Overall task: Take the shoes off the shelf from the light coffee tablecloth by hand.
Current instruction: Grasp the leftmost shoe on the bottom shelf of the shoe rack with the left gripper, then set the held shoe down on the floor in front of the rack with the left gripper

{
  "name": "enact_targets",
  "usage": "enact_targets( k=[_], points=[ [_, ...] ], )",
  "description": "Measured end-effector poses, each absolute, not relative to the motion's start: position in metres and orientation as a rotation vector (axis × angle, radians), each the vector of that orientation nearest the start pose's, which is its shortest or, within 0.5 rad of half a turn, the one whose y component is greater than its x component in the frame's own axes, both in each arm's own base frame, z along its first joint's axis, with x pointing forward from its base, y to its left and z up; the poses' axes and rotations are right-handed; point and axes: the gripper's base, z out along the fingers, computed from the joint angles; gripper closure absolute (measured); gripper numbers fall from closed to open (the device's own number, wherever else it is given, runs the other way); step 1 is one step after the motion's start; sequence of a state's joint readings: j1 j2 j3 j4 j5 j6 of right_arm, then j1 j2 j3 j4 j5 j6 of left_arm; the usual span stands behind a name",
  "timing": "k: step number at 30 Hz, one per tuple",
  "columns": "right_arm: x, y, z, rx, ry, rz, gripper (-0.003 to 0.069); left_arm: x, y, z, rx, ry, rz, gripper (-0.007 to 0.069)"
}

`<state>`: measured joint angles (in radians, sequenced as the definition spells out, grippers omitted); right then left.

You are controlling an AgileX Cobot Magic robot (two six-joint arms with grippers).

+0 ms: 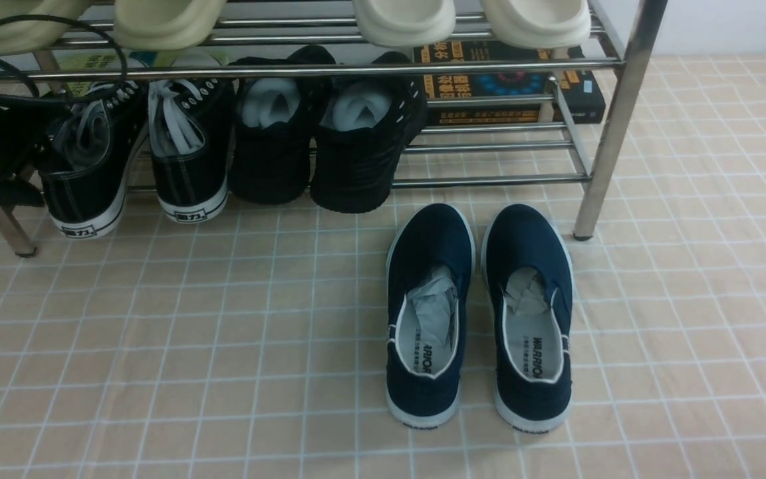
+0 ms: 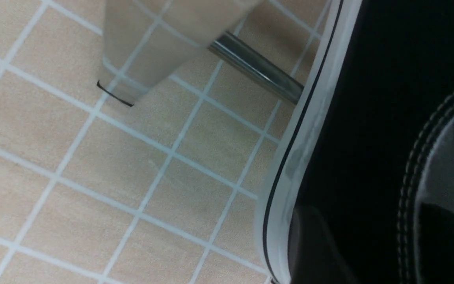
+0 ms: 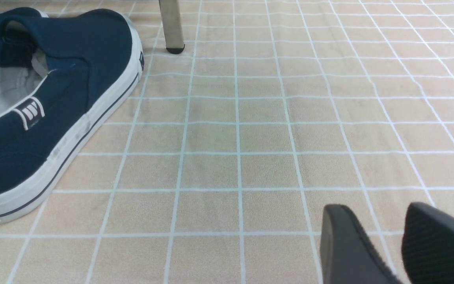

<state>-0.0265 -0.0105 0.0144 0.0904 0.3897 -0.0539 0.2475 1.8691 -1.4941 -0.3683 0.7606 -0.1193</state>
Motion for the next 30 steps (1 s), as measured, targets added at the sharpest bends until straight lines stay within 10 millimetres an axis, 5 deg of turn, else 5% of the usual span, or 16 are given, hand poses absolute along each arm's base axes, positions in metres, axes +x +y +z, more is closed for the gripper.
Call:
enact_targets(
  k=[6,9,12,17,25,30],
  points=[
    [0.052,0.002,0.174,0.029,1.876,0.034,0.042,0.407,0.081,0.25,-0.738,2.501,-0.381,0.0524],
    [0.052,0.002,0.174,0.029,1.876,0.034,0.042,0.405,0.081,0.25,-0.743,2.519,-0.393,0.0587],
    [0.052,0.002,0.174,0.029,1.876,0.034,0.042,0.397,0.076,0.258,-0.737,2.562,-0.422,0.0601],
    [0.052,0.002,0.174,0.029,1.876,0.034,0.042,0.366,0.067,0.299,-0.629,2.615,-0.413,0.0603],
    [0.052,0.002,0.174,0.029,1.876,0.034,0.042,0.3,0.063,0.364,-0.474,2.664,-0.171,0.0603],
    [0.052,0.002,0.174,0.029,1.876,0.034,0.042,0.268,0.062,0.376,-0.482,2.66,-0.066,0.0603]
  ],
)
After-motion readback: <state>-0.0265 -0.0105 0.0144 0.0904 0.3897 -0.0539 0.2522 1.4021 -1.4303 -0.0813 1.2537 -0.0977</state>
